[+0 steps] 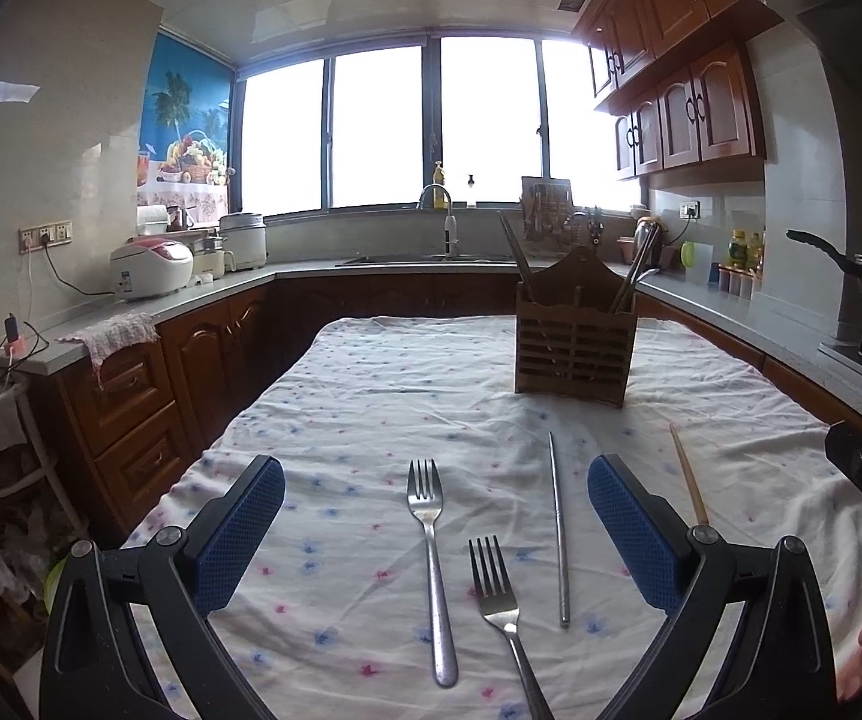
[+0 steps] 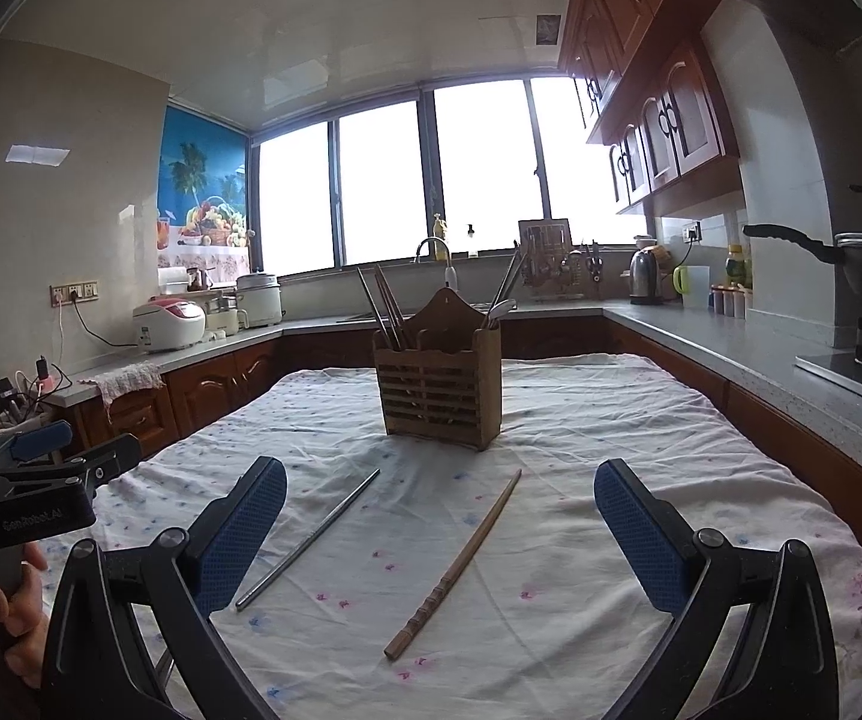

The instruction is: Organize utensils

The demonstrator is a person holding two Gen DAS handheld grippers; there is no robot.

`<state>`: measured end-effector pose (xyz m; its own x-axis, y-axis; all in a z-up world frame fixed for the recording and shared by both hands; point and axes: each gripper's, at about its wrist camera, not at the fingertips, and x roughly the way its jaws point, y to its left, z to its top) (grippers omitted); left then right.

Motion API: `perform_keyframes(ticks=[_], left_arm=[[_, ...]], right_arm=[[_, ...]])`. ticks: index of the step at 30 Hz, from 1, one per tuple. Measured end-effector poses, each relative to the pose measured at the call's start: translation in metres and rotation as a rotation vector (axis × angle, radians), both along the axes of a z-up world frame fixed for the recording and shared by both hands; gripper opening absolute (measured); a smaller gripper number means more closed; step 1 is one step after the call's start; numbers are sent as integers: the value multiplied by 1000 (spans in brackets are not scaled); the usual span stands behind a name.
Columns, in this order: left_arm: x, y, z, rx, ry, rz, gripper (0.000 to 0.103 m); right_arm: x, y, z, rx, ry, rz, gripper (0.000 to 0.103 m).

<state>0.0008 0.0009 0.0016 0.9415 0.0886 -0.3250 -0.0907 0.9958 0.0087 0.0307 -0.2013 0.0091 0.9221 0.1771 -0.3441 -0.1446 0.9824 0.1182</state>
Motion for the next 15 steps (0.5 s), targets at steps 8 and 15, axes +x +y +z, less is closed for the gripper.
perform_keyframes(ticks=[8, 15], left_arm=[[3, 1, 0, 5, 7, 8, 102], [2, 1, -1, 5, 3, 3, 102]], right_arm=[[2, -2, 0, 6, 8, 1, 103], [1, -4, -2, 9, 7, 0, 103]])
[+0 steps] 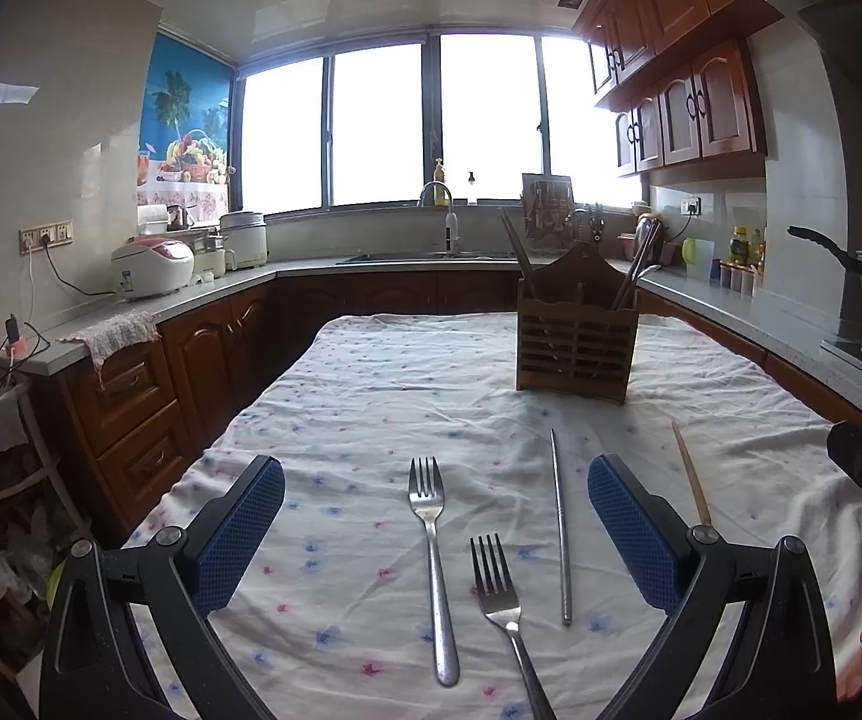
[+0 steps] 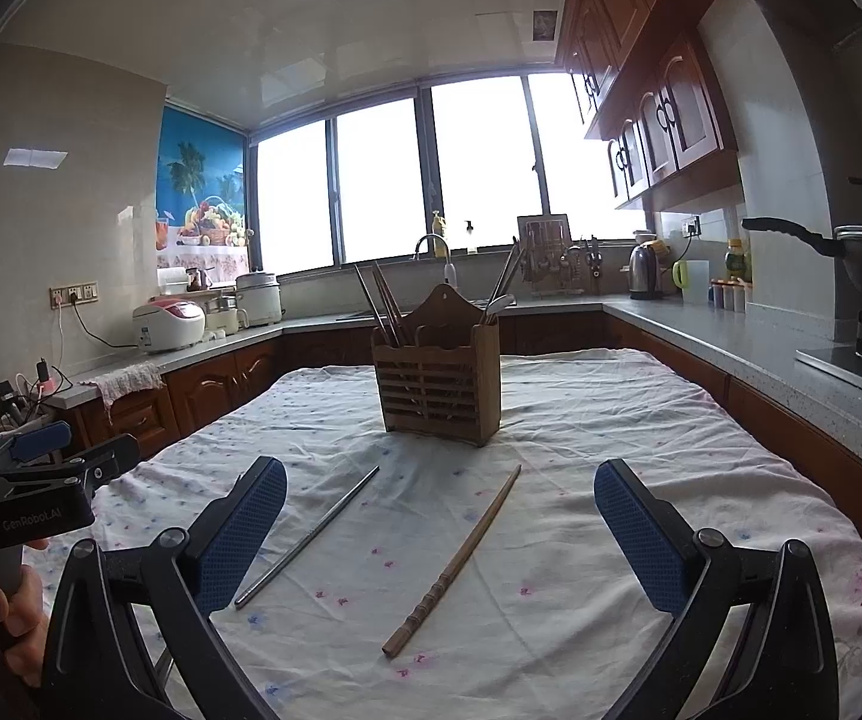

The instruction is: Organize utensils

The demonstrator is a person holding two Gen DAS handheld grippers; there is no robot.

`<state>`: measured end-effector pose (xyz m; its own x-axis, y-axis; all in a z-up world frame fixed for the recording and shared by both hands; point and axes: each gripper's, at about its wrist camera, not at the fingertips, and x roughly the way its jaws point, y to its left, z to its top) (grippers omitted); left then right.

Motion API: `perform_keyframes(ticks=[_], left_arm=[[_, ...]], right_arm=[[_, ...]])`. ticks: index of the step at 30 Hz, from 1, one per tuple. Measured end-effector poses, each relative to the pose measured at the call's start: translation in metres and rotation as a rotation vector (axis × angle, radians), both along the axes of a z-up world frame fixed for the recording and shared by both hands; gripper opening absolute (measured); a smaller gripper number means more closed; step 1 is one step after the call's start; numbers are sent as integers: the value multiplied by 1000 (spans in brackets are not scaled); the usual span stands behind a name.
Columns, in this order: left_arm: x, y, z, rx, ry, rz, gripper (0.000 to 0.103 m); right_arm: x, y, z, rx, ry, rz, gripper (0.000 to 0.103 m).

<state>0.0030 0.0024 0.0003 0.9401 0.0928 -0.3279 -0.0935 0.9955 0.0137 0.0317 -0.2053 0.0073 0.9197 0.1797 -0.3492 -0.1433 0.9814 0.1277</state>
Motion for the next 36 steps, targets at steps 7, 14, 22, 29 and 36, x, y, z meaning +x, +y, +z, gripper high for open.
perform_keyframes(ticks=[7, 14, 22, 29, 36], left_arm=[[0, 0, -1, 3, 1, -7, 102], [-1, 0, 0, -2, 1, -13, 102], [-2, -2, 1, 1, -1, -16, 102], [-3, -4, 0, 11, -5, -9, 102], [-5, -5, 0, 11, -10, -18, 102]], right_arm=[[0, 0, 0, 2, -2, -1, 103], [0, 0, 0, 2, 1, 0, 103], [1, -1, 0, 3, 5, -1, 103], [2, -1, 0, 6, 3, 0, 103], [1, -1, -1, 8, -1, 1, 103]])
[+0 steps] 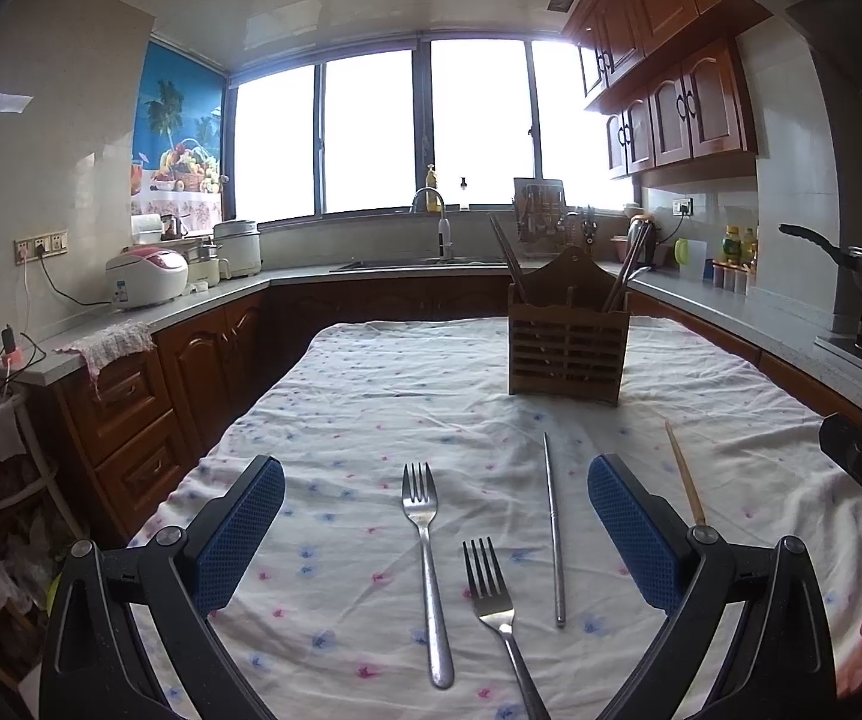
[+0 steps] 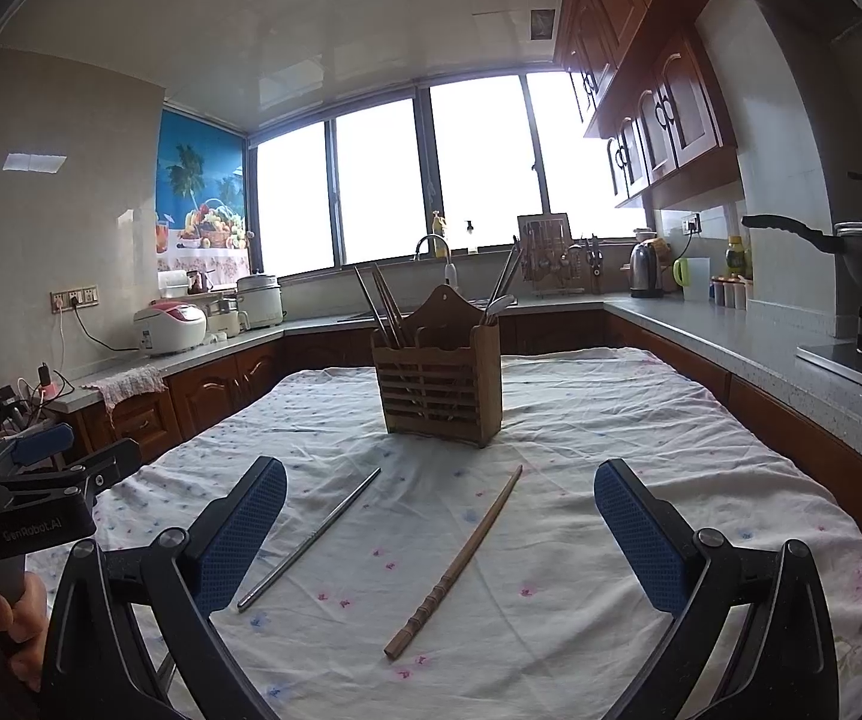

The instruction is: Organize utensils

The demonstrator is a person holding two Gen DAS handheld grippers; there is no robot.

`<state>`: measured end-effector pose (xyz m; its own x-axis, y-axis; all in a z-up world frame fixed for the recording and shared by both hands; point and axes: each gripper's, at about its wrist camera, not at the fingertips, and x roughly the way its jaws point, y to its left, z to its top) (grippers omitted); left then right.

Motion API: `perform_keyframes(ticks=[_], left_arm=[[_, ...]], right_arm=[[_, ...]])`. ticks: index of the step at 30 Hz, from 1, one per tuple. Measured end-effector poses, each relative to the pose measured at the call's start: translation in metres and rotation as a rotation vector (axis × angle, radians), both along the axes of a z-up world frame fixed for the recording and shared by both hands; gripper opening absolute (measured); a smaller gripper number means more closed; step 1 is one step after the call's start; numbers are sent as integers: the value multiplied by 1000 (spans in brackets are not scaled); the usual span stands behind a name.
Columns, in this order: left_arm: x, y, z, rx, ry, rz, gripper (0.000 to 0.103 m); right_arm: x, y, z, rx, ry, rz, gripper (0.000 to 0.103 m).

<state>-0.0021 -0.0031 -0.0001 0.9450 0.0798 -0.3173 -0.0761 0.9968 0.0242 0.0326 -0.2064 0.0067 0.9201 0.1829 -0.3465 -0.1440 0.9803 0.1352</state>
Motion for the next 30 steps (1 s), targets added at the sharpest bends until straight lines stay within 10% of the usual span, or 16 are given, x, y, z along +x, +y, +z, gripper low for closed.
perform_keyframes(ticks=[30], left_arm=[[-2, -7, 0, 0, -10, -18, 102]], right_arm=[[-1, 0, 7, 15, -11, -2, 103]])
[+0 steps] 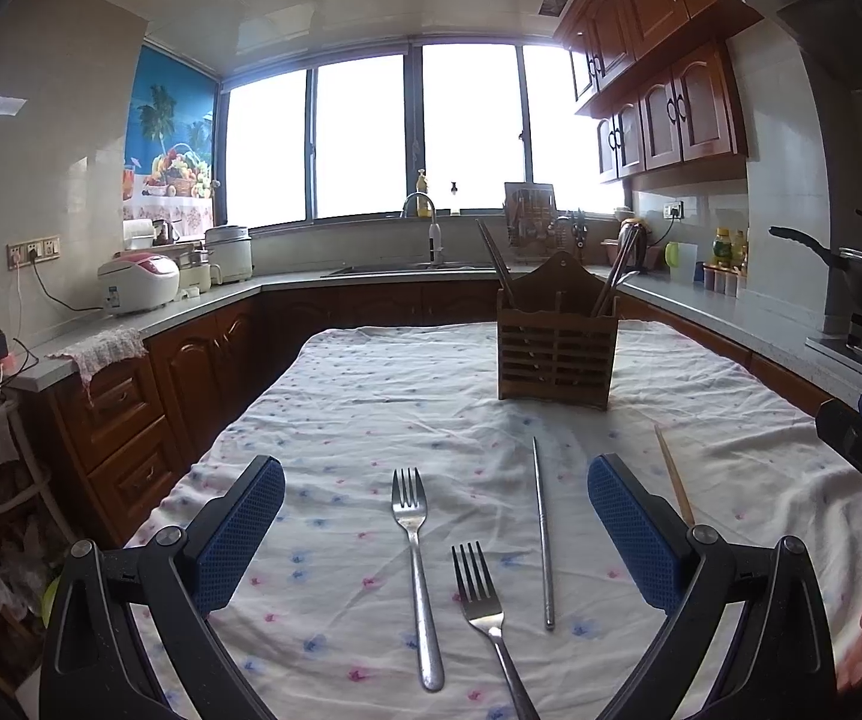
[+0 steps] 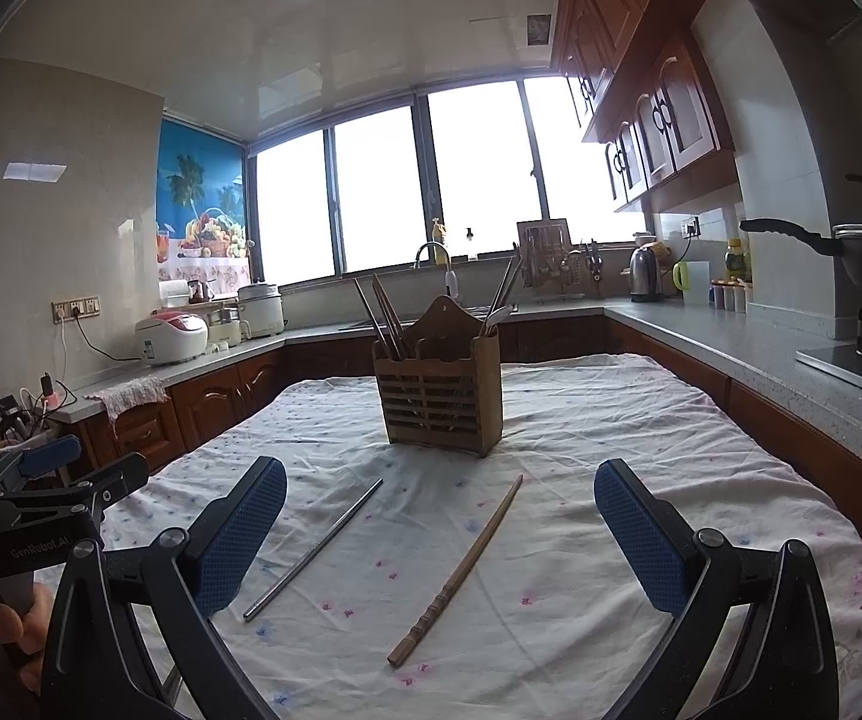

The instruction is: Organize utensils

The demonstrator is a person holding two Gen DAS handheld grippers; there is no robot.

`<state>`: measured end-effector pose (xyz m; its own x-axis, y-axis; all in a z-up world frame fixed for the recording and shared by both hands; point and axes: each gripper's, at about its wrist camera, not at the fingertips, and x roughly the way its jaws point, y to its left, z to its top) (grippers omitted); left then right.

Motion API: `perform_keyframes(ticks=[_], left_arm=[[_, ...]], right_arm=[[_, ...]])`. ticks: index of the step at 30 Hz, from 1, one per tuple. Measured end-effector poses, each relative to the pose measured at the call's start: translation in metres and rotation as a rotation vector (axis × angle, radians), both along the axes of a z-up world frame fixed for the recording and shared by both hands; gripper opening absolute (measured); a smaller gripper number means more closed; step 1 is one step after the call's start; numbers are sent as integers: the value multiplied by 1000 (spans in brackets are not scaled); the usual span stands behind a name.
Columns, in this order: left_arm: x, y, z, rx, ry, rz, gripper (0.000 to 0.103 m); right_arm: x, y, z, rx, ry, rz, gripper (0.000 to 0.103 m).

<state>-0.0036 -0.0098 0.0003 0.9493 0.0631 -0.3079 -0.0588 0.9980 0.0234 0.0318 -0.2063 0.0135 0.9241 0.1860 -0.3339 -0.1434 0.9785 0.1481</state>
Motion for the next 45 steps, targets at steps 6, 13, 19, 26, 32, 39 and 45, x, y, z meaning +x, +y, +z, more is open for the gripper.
perform_keyframes(ticks=[6, 13, 19, 26, 32, 39, 45], left_arm=[[0, 0, 1, -2, 4, -4, 102], [1, -1, 1, -2, 4, -7, 102], [1, -1, 1, -2, 4, -9, 102], [2, -2, 2, -2, 6, -12, 102], [2, -3, 2, -3, 8, -13, 102], [7, -3, 1, -4, 10, -21, 102], [9, -3, 1, -7, 14, -27, 102]], right_arm=[[0, 0, 0, 1, -1, 0, 103], [0, 0, 0, 1, -1, 0, 103], [1, 0, 1, 2, -3, 0, 103], [0, 1, 1, 0, 0, -1, 103], [1, 0, 2, 4, 2, 4, 103], [4, -2, 0, 7, 12, -4, 103], [10, -4, -2, 6, 33, -10, 103]])
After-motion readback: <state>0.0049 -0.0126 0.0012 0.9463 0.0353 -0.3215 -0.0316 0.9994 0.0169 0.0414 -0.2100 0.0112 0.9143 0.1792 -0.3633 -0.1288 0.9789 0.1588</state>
